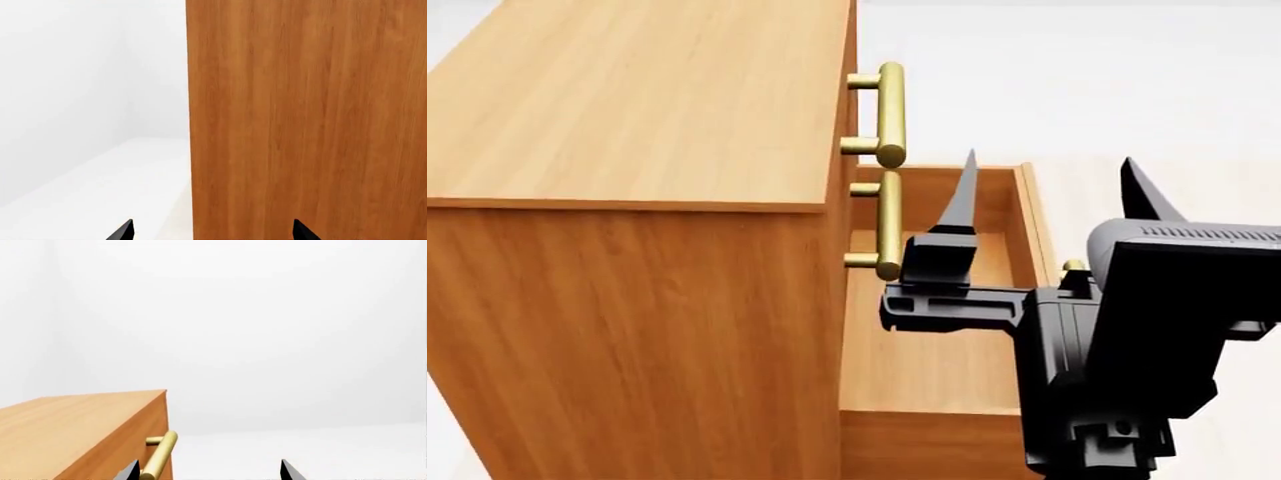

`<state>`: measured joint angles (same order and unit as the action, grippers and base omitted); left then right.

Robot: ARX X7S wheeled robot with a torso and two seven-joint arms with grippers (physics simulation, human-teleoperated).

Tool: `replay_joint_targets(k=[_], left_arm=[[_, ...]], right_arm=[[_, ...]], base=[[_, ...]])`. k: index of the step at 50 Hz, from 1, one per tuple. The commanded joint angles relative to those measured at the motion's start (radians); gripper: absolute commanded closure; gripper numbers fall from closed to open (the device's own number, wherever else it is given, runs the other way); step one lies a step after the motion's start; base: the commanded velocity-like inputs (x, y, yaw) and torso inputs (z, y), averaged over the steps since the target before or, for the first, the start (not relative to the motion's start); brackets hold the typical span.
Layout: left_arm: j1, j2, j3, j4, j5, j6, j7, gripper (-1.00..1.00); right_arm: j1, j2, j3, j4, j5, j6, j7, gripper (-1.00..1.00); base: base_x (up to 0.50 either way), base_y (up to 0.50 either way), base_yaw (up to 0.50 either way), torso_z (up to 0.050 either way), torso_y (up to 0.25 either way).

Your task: Put the bowl in the bottom drawer of the cabinet and close it.

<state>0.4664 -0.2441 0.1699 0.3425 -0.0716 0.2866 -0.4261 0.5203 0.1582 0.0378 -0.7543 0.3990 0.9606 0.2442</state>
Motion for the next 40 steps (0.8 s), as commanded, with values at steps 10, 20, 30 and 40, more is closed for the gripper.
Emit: replay_joint_targets(k=[10, 20, 30, 40], left_arm=[[-0.002, -0.008, 0.009, 0.002, 0.0, -0.002, -0.012, -1.0], [-0.001, -0.012, 0.013, 0.003, -0.001, 0.0, -0.018, -1.0], [-0.003, -0.015, 0.016, 0.002, -0.003, -0.001, -0.024, -1.0], [-0.004, -0.021, 0.02, 0.006, -0.005, -0.005, -0.028, -1.0]], right_arm=[[-0.038, 0.036, -0.028, 0.067, -0.029, -0.068, -0.002, -1.0], [-0.053, 0.041, -0.03, 0.141, -0.031, -0.1, -0.012, -1.0], [-0.049, 0.067, -0.085, 0.252, -0.098, -0.147, -0.001, -1.0], [-0.034, 0.068, -0.087, 0.362, -0.112, -0.151, 0.009, -1.0]], base=[[0.02, 0.0, 0.0, 0.0, 0.0], [0.0, 0.0, 0.0, 0.0, 0.0], [0.0, 0.0, 0.0, 0.0, 0.0], [0.0, 0.0, 0.0, 0.0, 0.0]])
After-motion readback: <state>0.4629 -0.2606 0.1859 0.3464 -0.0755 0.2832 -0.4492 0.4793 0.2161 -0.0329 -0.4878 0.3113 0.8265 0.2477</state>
